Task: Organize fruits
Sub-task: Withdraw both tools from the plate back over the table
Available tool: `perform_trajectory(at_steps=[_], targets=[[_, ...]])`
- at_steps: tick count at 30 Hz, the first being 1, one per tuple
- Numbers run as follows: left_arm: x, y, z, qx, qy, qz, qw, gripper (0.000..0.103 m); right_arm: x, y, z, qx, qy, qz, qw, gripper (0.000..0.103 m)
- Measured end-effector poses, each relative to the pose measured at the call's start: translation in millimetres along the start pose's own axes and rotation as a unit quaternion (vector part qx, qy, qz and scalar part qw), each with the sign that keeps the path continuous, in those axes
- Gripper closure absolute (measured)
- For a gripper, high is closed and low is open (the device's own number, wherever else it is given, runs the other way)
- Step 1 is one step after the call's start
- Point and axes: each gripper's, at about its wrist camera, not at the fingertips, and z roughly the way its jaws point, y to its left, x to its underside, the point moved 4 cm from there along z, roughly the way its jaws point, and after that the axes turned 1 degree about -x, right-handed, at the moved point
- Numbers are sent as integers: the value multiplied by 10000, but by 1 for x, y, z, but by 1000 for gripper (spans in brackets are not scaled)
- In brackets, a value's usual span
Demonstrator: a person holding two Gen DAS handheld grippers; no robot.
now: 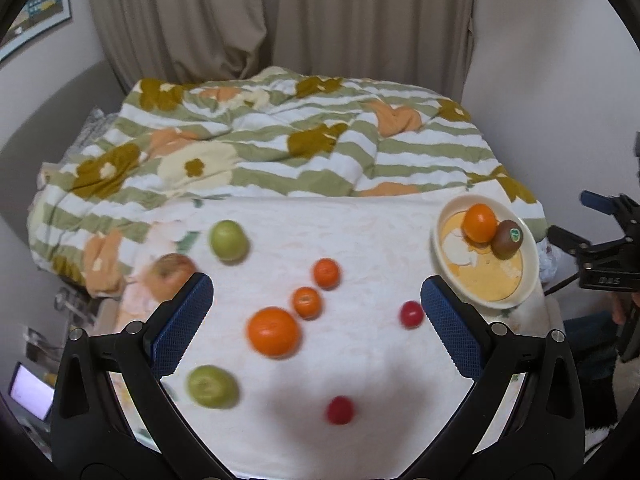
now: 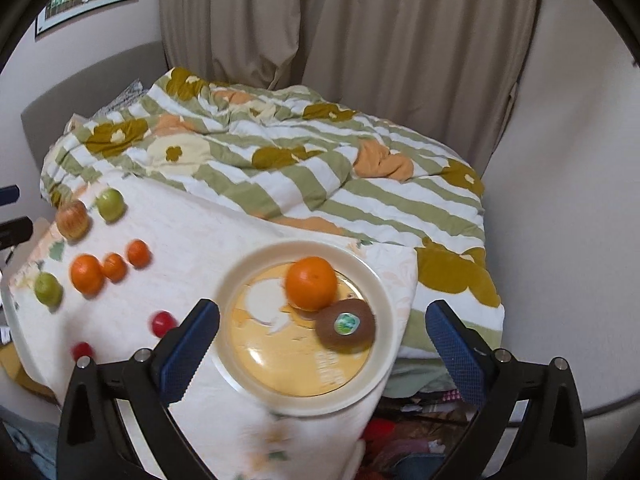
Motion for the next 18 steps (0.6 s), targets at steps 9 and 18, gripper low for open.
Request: perform_trajectory(at_steps=[9,18], targets=[[18,74,-29,-42,-116,127,9998,0,-1,72,-44,90,-81,440,9990,0],[53,130,-36,220,48,302,9993,0,17,146,-58,377,149,856,9955,0]])
